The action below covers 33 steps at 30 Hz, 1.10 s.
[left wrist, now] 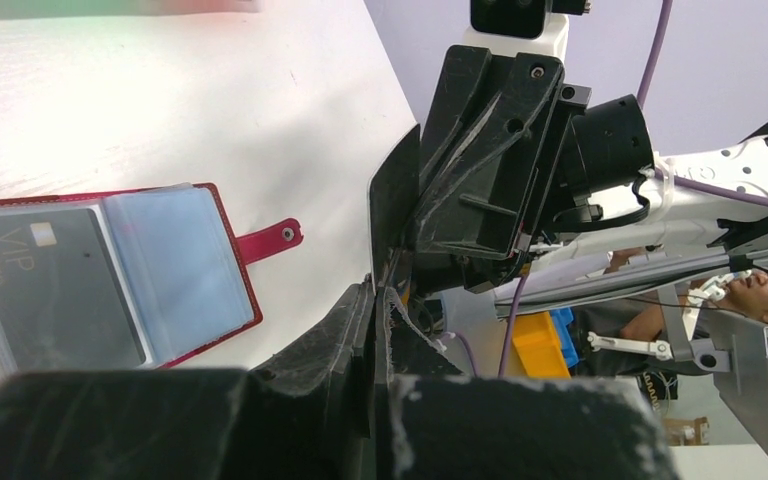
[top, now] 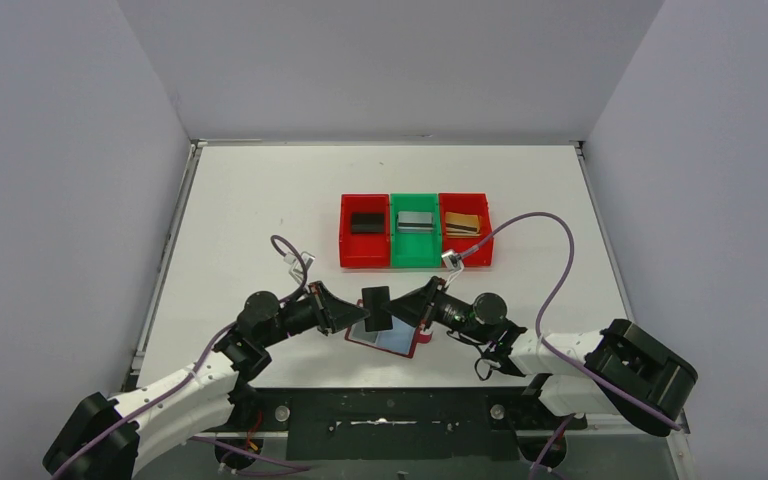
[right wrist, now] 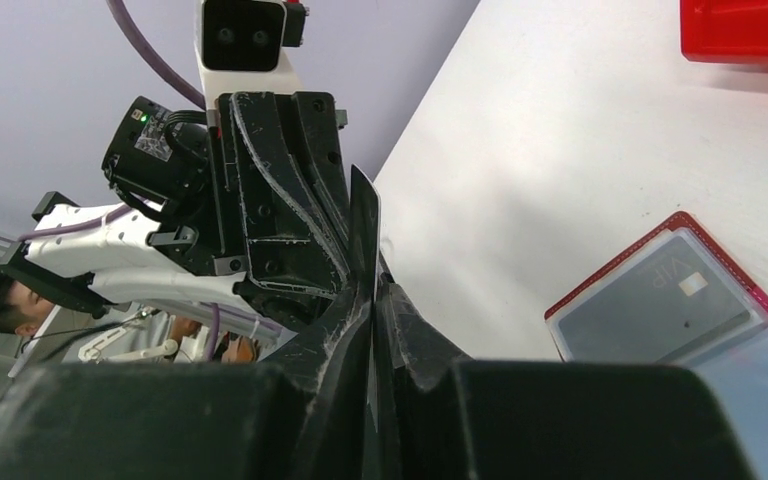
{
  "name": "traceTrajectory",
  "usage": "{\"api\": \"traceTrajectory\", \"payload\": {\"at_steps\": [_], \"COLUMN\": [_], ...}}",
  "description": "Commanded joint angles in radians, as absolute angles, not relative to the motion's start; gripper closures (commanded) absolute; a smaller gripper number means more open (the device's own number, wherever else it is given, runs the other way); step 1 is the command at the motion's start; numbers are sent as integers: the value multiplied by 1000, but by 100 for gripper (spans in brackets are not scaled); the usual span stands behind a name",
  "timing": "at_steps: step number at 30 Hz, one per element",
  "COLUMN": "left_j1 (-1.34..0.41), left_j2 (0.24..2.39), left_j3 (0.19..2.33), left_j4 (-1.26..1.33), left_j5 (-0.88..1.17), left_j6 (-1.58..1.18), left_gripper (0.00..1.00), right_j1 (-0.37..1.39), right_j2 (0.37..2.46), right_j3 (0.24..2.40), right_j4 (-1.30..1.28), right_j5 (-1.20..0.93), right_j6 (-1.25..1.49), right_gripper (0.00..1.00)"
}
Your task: Take the credit cards out of the card holder
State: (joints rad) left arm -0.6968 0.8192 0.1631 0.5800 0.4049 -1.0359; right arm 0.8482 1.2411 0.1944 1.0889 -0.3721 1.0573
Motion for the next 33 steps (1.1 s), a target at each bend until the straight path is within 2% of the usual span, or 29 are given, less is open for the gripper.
{"api": "traceTrajectory", "payload": {"at_steps": [1,3,10,15,23,28,33], "left_j1": [-697,-697,-694,-682,-640,-506,-296], "left_j2": [799,794,772,733,752,826,856], "left_j3": [210,231,263,340,539,651,727], "left_j4": [630,577,432,187,-276,-399,-447], "left_j5": [432,425,369,246,-65,-78,-19], "left_j6": [-1029,-1007,-959,-876,-745,-647,-547], "left_gripper": [100,95,48,25,12,9,7], "right_j1": [848,848,848,848,850,850,851], "right_j2": [1247,1242,1231,1190,1042,1000,1025], "right_j3": [196,191,193,207,287,346,441], "right_j4": [1206,1208,1164,1040,636,507,412], "right_j5": [-412,-403,-387,-333,-143,-63,-43], "right_j6": [1052,1052,1038,995,829,721,611], "right_gripper": [96,98,100,100,100,100,100]}}
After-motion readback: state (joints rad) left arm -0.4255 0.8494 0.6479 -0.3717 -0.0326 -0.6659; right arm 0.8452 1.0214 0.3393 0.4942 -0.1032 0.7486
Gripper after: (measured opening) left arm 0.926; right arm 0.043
